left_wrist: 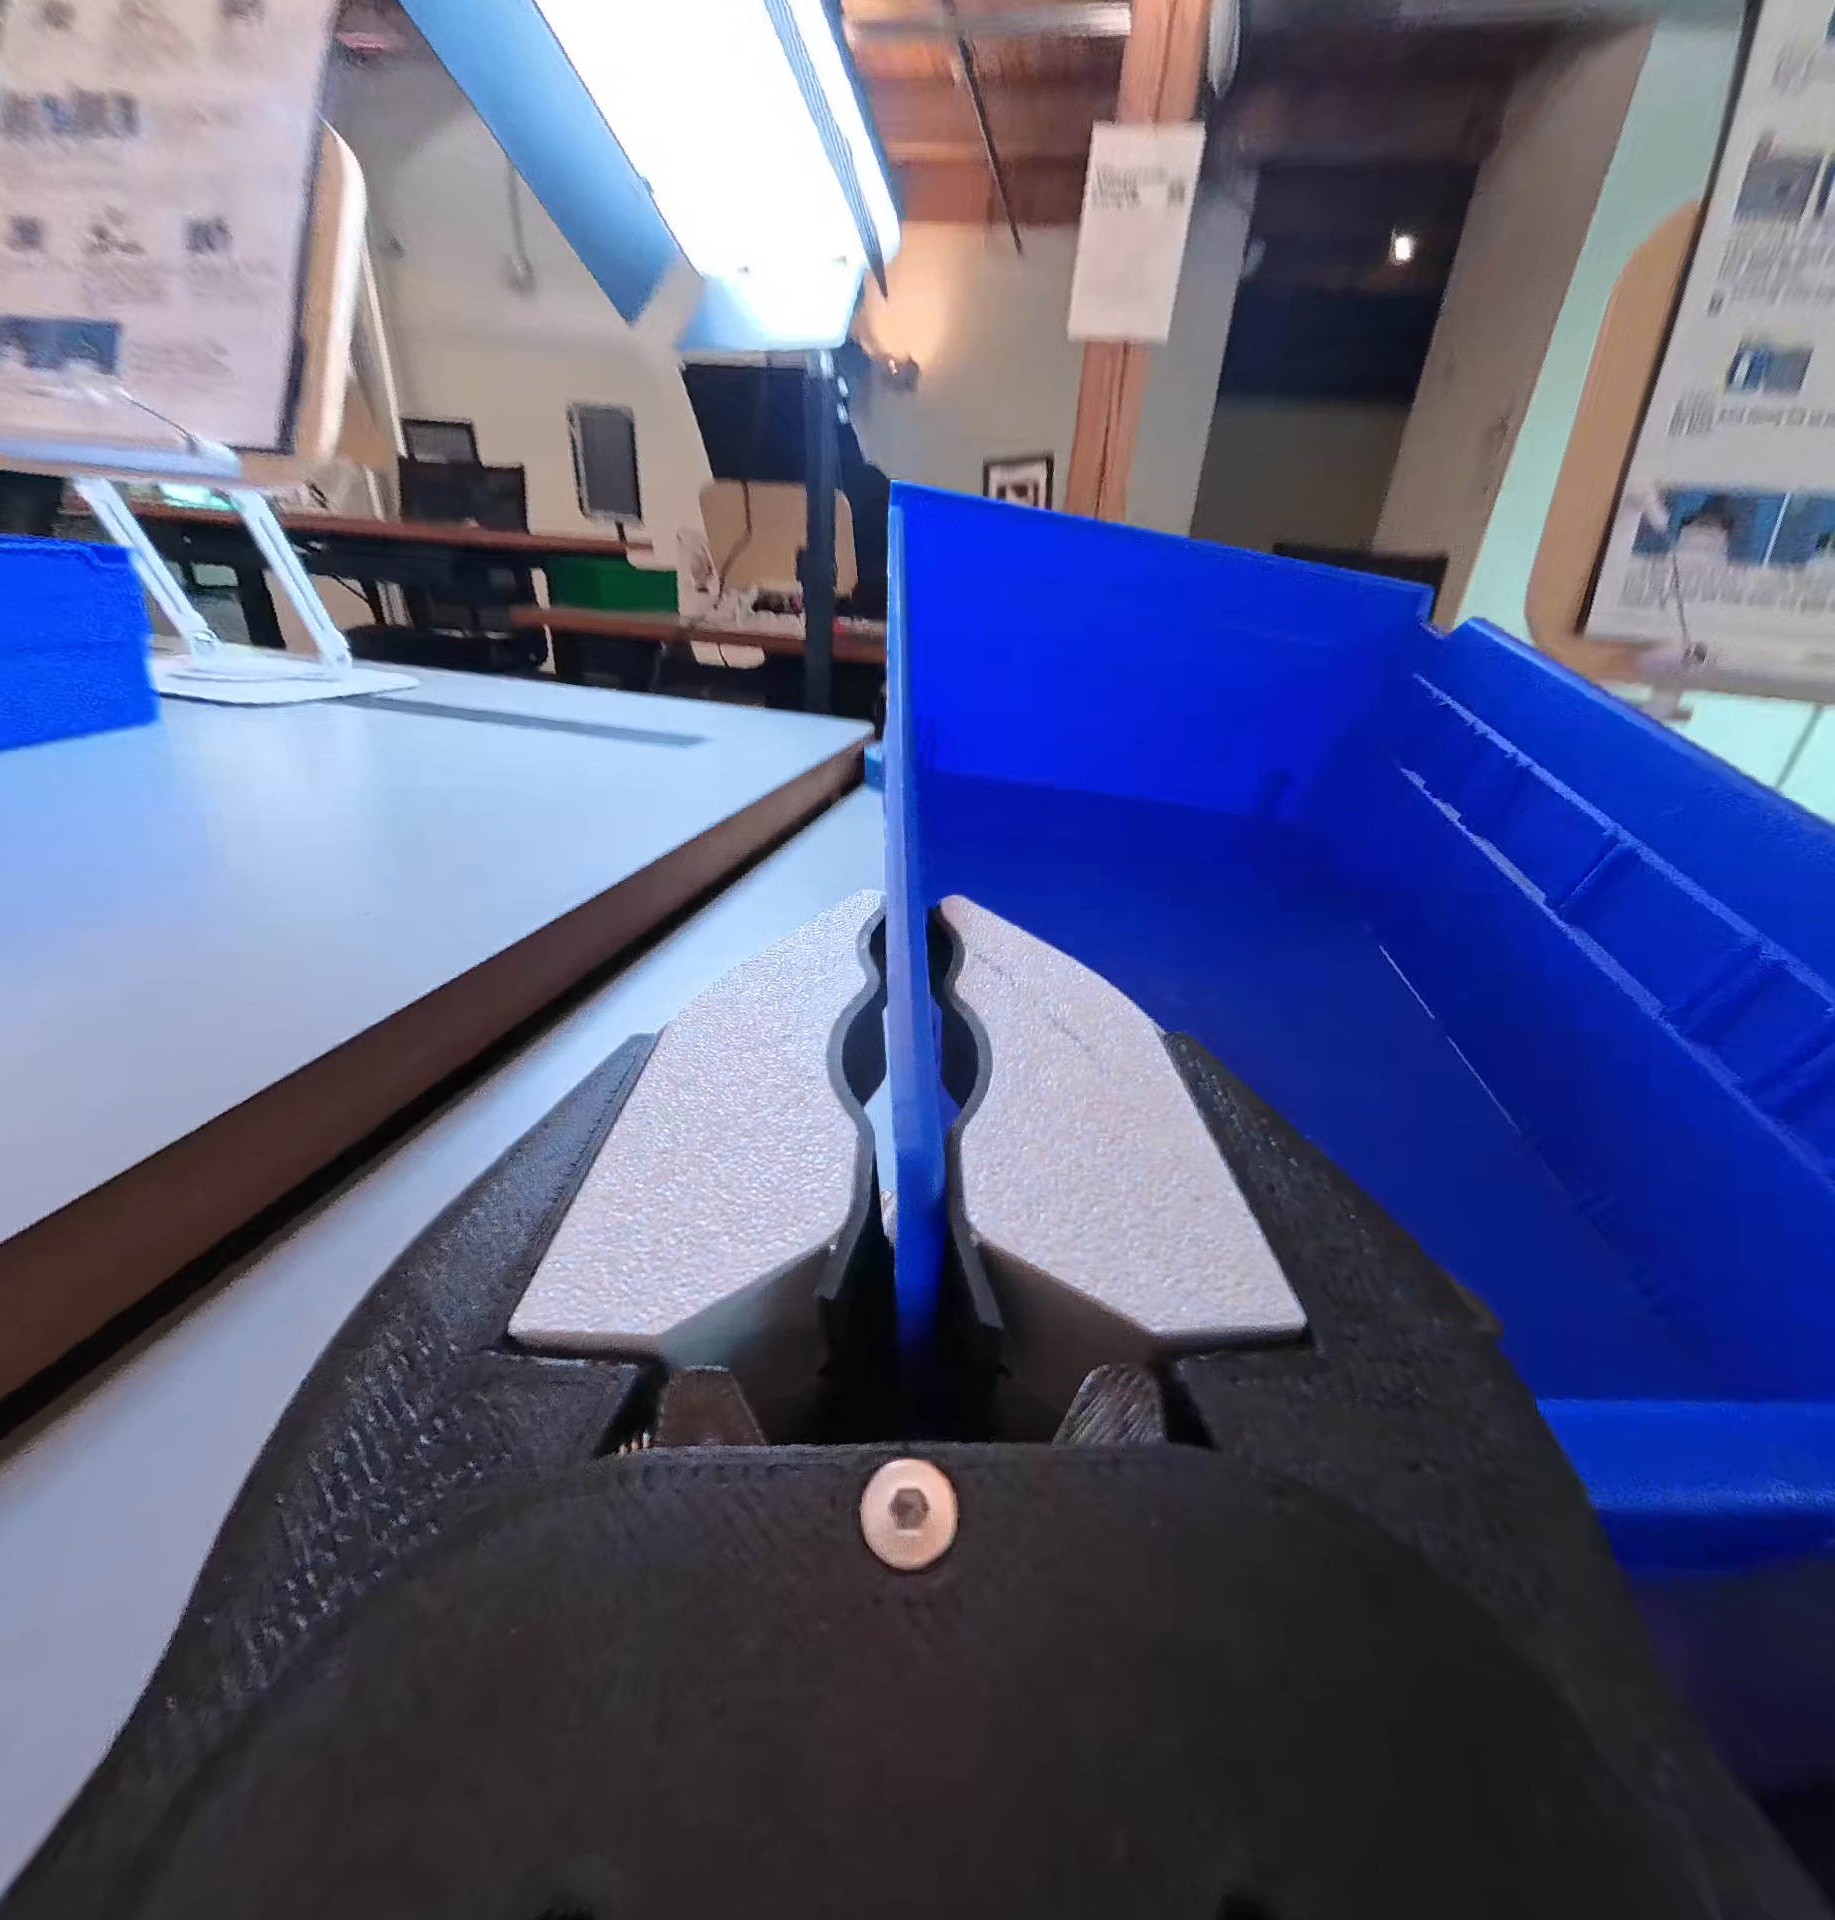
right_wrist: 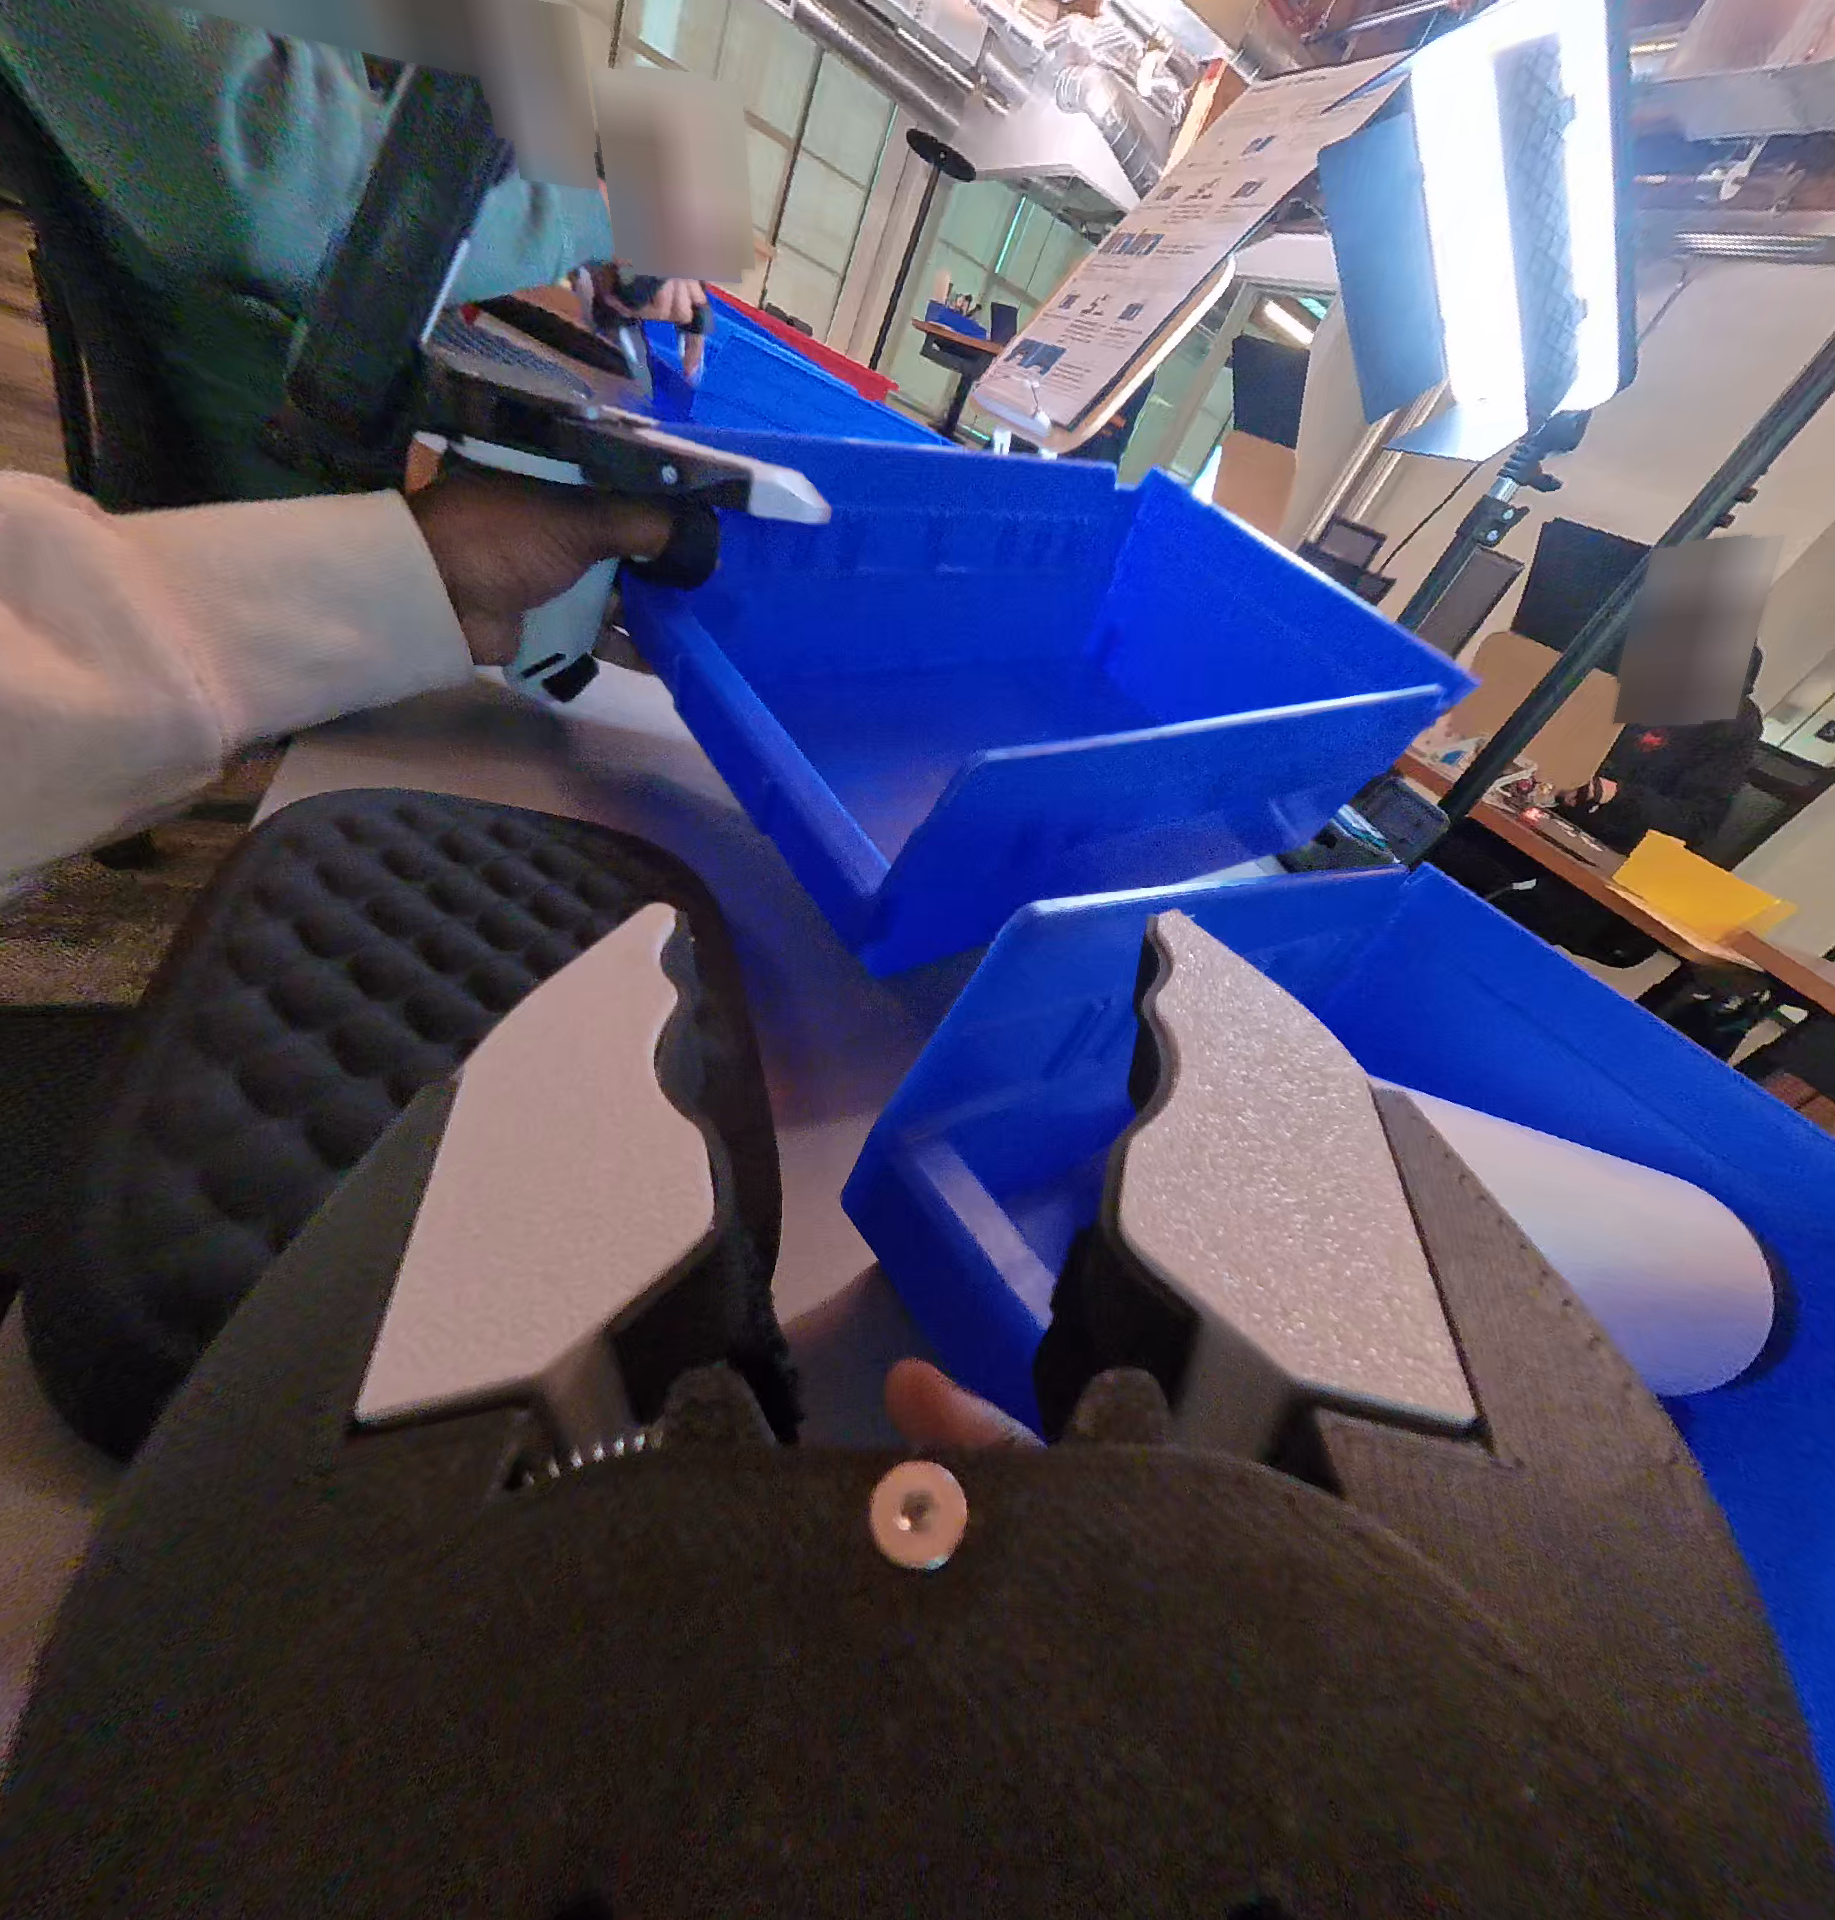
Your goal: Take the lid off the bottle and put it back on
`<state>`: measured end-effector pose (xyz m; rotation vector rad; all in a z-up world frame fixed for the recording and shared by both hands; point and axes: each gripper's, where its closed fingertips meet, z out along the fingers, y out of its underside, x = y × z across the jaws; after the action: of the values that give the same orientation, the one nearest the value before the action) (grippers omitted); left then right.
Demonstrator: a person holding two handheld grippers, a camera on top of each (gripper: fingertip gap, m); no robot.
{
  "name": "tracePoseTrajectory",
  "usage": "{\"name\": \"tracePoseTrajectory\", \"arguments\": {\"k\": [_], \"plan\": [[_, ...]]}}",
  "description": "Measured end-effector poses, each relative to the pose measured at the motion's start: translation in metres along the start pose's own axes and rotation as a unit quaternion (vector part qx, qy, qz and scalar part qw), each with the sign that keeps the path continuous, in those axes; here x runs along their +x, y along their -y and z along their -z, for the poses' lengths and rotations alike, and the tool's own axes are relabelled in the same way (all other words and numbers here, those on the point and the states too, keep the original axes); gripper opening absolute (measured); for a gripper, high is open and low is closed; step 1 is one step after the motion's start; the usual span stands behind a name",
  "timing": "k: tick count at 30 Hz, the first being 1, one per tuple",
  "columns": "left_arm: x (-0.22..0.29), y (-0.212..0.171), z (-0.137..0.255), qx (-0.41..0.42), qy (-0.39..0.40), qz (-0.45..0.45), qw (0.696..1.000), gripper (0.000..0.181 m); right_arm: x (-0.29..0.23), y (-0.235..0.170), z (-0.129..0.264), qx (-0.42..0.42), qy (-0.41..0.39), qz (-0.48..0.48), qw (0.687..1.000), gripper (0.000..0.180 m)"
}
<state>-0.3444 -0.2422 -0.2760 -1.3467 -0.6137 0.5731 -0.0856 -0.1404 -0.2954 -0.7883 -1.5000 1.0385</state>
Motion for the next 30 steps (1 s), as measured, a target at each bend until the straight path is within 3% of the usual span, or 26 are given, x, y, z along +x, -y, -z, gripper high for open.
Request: {"name": "tracePoseTrajectory", "arguments": {"k": [4, 9, 13, 17, 18, 22, 25, 30], "plan": [[0.009, 0.032, 0.017, 0.068, 0.010, 0.065, 0.996, 0.004, 0.004, 0.000, -0.001, -0.002, -0.018, 0.011, 1.000, 0.084], [0.051, 0.081, 0.032, 0.144, -0.005, 0.117, 0.983, 0.004, 0.035, 0.028, 0.014, 0.070, -0.118, -0.018, 0.990, 0.084], [0.106, 0.108, 0.037, 0.169, -0.029, 0.119, 0.978, 0.004, 0.062, 0.082, 0.044, 0.176, -0.205, -0.023, 0.963, 0.077], [0.180, 0.119, 0.039, 0.172, -0.099, 0.121, 0.973, 0.004, 0.098, 0.100, 0.078, 0.151, -0.303, 0.031, 0.940, 0.068], [0.200, 0.122, 0.041, 0.176, -0.119, 0.122, 0.970, 0.003, 0.107, 0.100, 0.088, 0.138, -0.319, 0.039, 0.937, 0.057], [0.287, 0.133, 0.047, 0.185, -0.197, 0.112, 0.956, 0.012, 0.146, 0.099, 0.157, 0.125, -0.406, 0.004, 0.905, 0.044], [0.354, 0.137, 0.051, 0.196, -0.249, 0.096, 0.944, 0.018, 0.175, 0.090, 0.227, 0.108, -0.492, -0.007, 0.864, 0.012], [0.460, 0.127, 0.059, 0.175, -0.335, 0.069, 0.923, 0.021, 0.195, 0.057, 0.324, 0.047, -0.609, 0.011, 0.792, 0.006]]}}
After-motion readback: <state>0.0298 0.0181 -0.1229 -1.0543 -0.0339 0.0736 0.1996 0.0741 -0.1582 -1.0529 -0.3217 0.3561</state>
